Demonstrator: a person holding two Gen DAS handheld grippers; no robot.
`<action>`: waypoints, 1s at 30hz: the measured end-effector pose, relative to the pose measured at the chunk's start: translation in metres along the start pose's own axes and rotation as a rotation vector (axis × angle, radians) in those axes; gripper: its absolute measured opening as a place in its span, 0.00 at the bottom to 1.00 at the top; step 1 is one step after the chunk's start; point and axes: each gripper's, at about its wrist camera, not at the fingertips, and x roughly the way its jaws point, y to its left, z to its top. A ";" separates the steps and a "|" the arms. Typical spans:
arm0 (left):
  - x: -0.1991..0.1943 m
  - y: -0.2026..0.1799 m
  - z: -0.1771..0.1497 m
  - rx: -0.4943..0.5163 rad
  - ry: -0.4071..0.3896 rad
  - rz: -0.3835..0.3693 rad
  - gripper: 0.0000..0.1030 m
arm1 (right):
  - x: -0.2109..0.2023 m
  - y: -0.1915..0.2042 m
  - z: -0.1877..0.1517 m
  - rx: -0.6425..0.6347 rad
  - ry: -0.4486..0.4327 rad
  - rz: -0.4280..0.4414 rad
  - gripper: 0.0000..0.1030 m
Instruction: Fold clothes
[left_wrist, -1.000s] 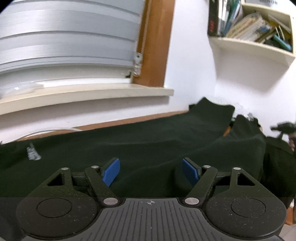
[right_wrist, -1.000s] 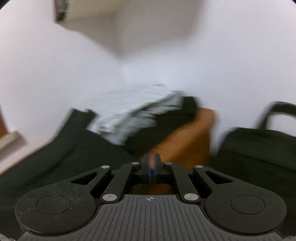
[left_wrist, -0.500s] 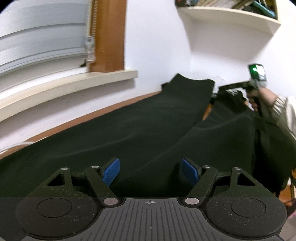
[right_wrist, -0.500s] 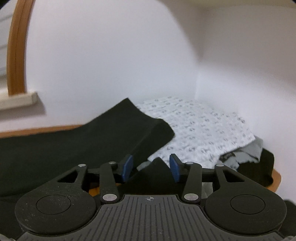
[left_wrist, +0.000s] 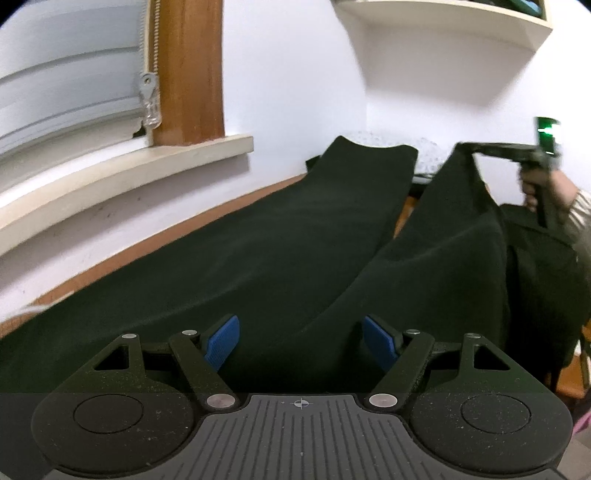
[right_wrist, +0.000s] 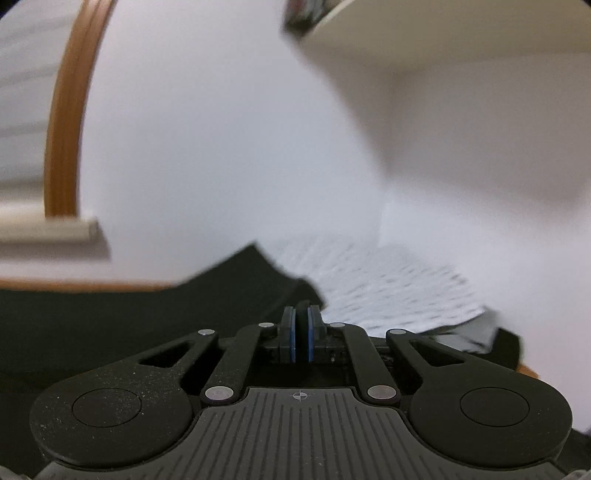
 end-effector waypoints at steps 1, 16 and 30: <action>0.000 -0.001 0.002 0.006 -0.001 -0.001 0.75 | -0.013 -0.007 -0.006 0.013 -0.027 -0.016 0.07; 0.006 -0.006 -0.030 0.020 0.015 -0.116 0.76 | 0.008 -0.032 -0.081 0.154 0.113 -0.079 0.07; 0.017 -0.017 -0.025 0.065 0.101 -0.157 0.69 | 0.019 -0.031 -0.079 0.142 0.138 -0.090 0.07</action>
